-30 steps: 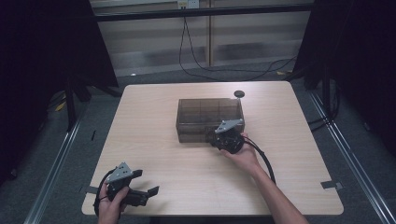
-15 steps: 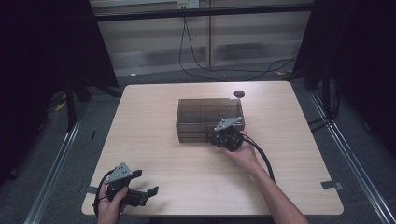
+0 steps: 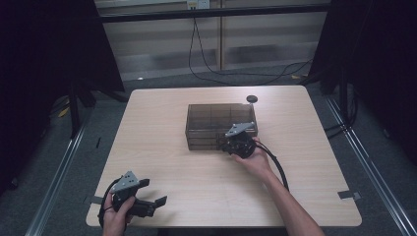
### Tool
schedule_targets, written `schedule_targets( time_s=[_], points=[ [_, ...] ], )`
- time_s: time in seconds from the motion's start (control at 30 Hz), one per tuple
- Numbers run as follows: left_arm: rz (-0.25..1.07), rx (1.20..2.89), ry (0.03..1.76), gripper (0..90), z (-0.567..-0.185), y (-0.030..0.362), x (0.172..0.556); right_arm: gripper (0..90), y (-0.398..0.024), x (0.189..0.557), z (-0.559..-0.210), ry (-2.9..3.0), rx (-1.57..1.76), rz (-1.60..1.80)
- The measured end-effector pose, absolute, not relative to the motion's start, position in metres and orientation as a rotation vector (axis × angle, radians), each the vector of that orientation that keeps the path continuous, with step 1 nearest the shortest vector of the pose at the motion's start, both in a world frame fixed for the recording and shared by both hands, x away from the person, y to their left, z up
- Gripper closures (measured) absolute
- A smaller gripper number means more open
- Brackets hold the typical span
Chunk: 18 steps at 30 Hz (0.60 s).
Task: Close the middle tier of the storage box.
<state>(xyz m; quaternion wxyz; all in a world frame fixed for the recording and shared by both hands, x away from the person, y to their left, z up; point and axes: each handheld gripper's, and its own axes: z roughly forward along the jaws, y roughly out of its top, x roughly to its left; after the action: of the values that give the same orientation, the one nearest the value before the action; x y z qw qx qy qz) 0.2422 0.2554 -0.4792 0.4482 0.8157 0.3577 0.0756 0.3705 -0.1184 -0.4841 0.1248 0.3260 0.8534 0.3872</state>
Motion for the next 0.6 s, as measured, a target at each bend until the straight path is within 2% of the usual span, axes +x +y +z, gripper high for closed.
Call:
schedule_targets(
  time_s=[0.43, 0.6],
  points=[
    [0.189, 2.026, 0.881, 4.0, -0.479, 0.252, 0.242, 89.6, -0.122, 0.359, -0.484, 2.481, 0.947, 1.129],
    [0.189, 2.033, 0.877, 4.1, -0.479, 0.251, 0.243, 80.5, -0.13, 0.35, -0.484, 2.465, 0.966, 1.139]
  ],
)
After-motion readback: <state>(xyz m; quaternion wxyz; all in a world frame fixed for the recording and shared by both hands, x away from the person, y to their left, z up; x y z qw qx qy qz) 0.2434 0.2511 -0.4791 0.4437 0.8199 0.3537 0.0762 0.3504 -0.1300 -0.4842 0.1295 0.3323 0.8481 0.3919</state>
